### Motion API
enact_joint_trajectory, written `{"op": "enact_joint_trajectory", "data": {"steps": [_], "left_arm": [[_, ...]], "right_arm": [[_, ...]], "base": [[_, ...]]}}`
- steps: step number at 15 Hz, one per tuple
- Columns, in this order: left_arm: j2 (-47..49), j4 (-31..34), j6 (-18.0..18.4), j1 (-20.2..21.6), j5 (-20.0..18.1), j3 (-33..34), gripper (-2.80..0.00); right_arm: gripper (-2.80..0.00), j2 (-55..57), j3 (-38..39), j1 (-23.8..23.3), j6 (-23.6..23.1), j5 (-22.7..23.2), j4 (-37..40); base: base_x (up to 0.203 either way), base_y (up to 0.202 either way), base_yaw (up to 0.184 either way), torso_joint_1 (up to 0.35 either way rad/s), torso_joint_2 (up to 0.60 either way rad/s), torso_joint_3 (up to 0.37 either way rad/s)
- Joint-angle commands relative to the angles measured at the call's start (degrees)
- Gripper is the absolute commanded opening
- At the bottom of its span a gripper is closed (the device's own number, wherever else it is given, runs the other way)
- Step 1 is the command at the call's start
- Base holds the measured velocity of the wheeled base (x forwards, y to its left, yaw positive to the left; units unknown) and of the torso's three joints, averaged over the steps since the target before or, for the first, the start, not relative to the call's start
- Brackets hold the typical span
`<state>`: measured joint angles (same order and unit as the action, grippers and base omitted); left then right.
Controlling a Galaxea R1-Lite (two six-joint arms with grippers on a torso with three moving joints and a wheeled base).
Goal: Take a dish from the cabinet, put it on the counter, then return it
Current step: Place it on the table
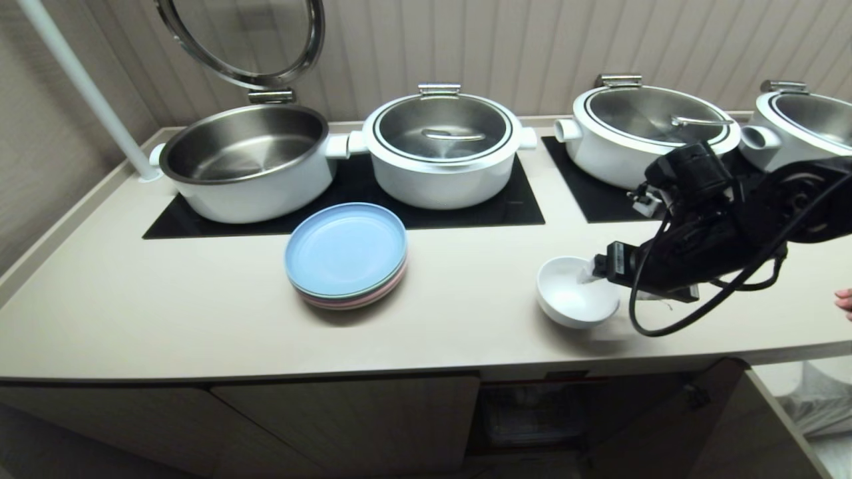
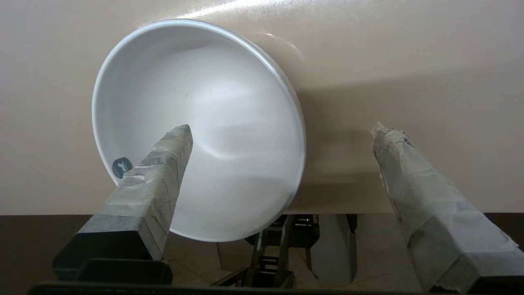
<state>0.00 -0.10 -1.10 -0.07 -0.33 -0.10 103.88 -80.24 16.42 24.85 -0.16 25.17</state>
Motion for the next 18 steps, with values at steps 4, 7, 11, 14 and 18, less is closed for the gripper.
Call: {"op": "enact_joint_trajectory", "data": {"steps": [4, 7, 11, 14, 18], "left_arm": [[0.0, 0.01, -0.05, 0.05, 0.02, 0.01, -2.8], [0.0, 0.01, -0.05, 0.03, 0.01, 0.01, -2.8], [0.0, 0.01, -0.05, 0.06, -0.01, 0.01, -2.8], [0.0, 0.01, -0.05, 0.07, 0.01, 0.01, -2.8], [0.0, 0.01, -0.05, -0.01, -0.02, 0.01, -2.8]], "right_arm": [[0.0, -3.65, 1.87, 0.1, -0.15, -0.05, 0.41], [0.0, -5.6, 3.8, 0.1, -0.24, -0.1, 0.34], [-2.8, -8.05, 5.74, 0.45, -0.33, -0.11, 0.32], [-2.8, -10.03, 6.82, 0.47, -0.25, -0.11, 0.58], [-2.8, -12.74, 8.17, 0.37, -0.32, -0.19, 0.73]], "base": [[0.0, 0.0, 0.0, 0.0, 0.0, 0.0], [0.0, 0.0, 0.0, 0.0, 0.0, 0.0], [0.0, 0.0, 0.0, 0.0, 0.0, 0.0], [0.0, 0.0, 0.0, 0.0, 0.0, 0.0], [0.0, 0.0, 0.0, 0.0, 0.0, 0.0]]}}
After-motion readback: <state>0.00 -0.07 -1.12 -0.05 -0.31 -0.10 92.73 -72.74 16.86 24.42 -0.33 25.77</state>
